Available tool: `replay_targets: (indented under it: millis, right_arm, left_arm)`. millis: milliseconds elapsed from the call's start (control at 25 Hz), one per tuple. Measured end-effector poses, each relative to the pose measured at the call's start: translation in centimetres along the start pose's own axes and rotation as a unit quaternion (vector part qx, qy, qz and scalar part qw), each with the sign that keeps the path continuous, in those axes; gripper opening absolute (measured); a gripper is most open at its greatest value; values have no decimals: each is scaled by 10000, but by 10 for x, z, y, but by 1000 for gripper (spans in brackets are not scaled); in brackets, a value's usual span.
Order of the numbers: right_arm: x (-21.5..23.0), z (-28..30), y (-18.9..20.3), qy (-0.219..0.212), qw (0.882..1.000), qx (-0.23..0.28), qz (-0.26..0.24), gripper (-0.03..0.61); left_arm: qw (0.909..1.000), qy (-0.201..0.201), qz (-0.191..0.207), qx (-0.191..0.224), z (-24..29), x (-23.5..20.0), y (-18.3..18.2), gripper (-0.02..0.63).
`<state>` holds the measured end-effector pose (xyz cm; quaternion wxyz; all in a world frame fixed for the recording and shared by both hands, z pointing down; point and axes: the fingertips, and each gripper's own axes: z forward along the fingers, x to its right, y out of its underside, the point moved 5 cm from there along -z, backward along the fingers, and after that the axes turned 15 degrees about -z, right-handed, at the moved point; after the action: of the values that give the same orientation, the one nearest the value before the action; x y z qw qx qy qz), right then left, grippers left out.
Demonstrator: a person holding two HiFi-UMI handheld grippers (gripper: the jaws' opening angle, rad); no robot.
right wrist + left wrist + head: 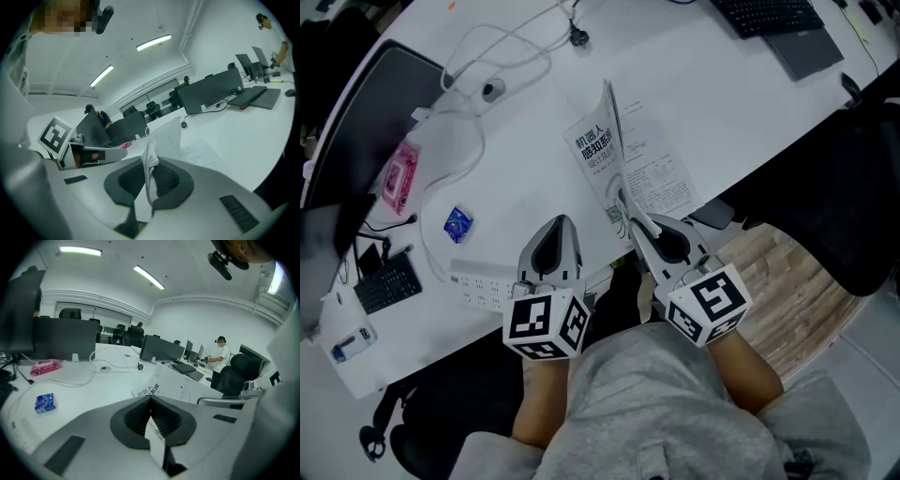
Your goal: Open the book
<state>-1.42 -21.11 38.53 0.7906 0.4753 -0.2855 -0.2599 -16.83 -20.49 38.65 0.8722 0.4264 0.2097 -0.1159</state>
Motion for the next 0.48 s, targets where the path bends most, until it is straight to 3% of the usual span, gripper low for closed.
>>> replay_targets:
  millis: [240,480]
  right_arm:
    - [-39,16,0,-262,9980,-74,-567,46]
    - [-70,34,12,-598,9955,-227,-693,46]
  left_arm:
    - [9993,-152,-194,296,-35,-18,-6,9]
    - [9974,-308,-334,556,-64,-34,-9,9]
